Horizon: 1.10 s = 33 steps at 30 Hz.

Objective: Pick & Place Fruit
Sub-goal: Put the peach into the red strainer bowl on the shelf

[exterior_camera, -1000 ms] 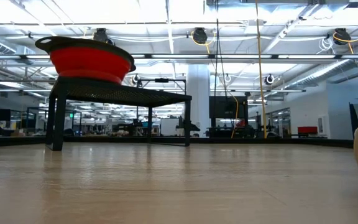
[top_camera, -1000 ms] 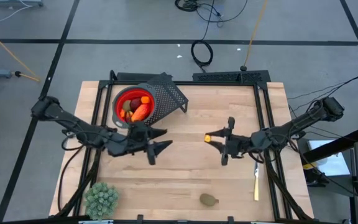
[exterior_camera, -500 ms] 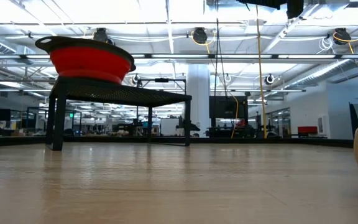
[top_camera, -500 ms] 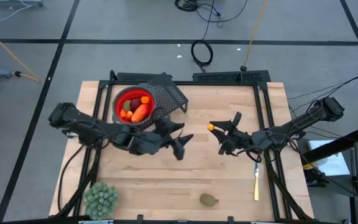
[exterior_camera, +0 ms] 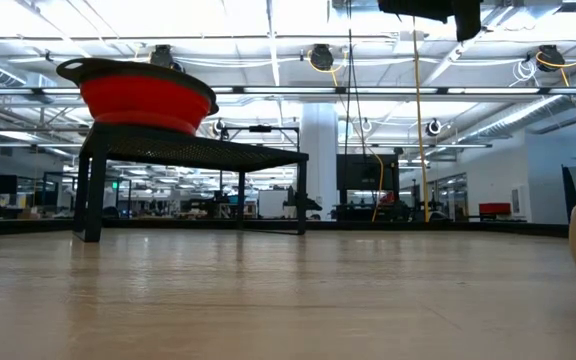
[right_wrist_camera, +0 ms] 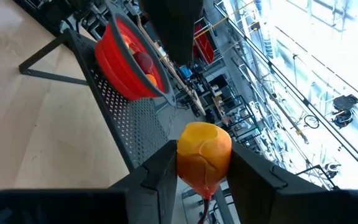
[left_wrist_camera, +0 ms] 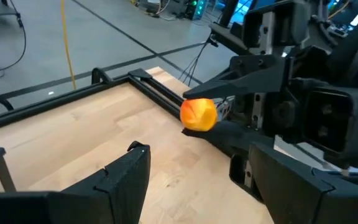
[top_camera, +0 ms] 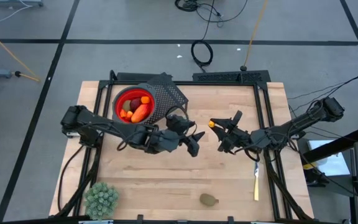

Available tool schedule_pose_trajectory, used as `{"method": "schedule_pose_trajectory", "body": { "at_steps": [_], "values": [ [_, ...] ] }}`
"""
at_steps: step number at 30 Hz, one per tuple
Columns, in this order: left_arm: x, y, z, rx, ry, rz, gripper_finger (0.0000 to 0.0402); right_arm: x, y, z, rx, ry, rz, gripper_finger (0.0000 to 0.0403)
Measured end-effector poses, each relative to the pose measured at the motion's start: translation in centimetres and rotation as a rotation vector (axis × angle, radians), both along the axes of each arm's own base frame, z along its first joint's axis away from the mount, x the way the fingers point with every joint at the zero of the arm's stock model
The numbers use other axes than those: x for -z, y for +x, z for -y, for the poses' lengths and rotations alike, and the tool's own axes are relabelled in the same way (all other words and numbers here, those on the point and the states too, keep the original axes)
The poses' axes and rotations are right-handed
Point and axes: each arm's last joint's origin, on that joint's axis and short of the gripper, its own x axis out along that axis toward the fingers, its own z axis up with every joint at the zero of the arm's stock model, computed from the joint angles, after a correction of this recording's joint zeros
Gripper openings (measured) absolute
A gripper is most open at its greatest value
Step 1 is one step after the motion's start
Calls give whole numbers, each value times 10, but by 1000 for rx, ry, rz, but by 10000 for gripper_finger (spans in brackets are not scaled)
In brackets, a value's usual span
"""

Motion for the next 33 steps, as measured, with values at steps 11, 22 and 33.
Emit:
{"method": "schedule_pose_trajectory", "body": {
  "at_steps": [11,22,33],
  "values": [
    [13,15,-6,-24,-13,17,273,6,4,-2,-5,-10,-25,116],
    [26,24,-10,-36,16,-17,273,22,17,-7,-3,-35,-84,116],
    [29,23,-11,-22,20,-50,273,18,25,-9,3,-82,-22,116]
  ]
}}
